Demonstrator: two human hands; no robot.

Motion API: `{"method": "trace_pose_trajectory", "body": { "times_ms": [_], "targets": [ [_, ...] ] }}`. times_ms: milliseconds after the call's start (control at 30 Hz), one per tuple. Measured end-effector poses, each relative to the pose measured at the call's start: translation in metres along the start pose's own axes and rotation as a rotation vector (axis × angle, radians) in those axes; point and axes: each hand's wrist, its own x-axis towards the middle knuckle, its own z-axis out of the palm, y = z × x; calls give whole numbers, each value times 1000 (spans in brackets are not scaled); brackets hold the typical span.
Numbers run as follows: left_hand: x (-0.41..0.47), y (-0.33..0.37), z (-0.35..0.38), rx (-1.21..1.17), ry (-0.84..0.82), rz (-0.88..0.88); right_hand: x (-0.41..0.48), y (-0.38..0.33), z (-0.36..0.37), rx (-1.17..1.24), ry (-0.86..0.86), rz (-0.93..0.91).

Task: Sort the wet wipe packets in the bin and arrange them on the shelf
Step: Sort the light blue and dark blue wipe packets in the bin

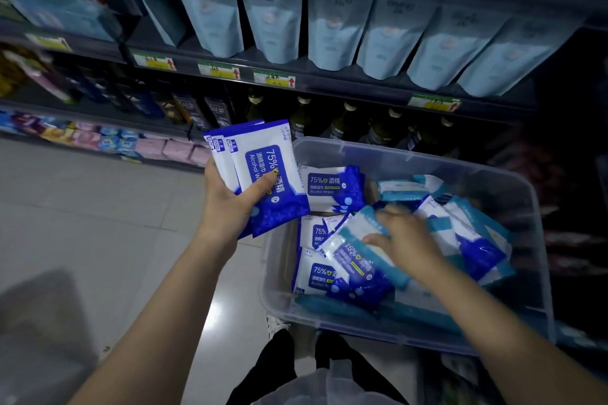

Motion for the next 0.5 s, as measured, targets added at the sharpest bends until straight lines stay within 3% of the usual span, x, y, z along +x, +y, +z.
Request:
{"method": "trace_pose_trajectory", "body": {
  "times_ms": [200, 333, 400, 500],
  "targets": [
    [-2, 4, 11, 11, -48, -15, 14, 53, -26, -67, 133, 214],
    [-3, 4, 16, 6, -64, -12, 7, 34, -13, -3, 306, 106],
    [-3, 4, 17, 12, -64, -11, 0, 4, 1, 28, 214, -15],
    [-3, 3, 16, 20, -64, -24, -7, -29, 36, -38, -101, -116]
  ]
}}
